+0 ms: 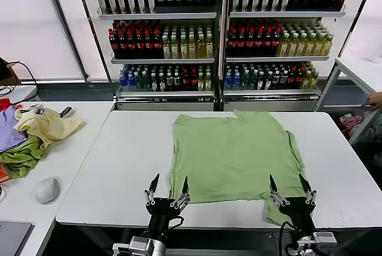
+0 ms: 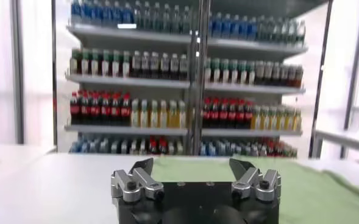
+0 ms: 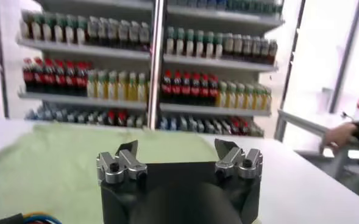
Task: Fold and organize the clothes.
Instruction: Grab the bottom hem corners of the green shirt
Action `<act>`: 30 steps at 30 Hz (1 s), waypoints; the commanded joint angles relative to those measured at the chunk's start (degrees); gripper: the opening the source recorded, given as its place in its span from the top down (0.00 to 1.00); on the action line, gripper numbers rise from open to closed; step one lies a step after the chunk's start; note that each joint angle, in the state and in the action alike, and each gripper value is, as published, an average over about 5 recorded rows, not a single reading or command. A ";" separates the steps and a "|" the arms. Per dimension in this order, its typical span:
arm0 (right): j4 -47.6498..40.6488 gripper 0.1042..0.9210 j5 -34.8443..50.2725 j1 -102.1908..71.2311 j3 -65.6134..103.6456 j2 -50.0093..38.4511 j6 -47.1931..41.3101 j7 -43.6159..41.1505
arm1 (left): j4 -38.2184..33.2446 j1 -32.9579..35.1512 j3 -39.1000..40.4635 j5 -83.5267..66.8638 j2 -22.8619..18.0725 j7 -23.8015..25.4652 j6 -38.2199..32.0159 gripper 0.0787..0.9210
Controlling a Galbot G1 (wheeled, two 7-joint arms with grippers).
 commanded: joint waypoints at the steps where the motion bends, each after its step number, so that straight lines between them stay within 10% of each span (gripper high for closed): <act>1: -2.06 0.12 2.10 -0.64 3.32 -0.46 -4.72 0.18 | 5.28 -6.73 1.38 -1.72 0.82 -4.43 13.82 0.12; 24: -7.11 0.13 2.70 -1.47 2.09 0.93 -7.33 0.27 | 11.71 -9.20 2.95 0.04 -0.04 -8.71 16.64 0.12; 30: -7.54 0.28 2.94 -1.47 1.20 1.32 -7.25 0.36 | 11.77 -8.59 3.17 -0.60 0.12 -8.90 16.68 0.24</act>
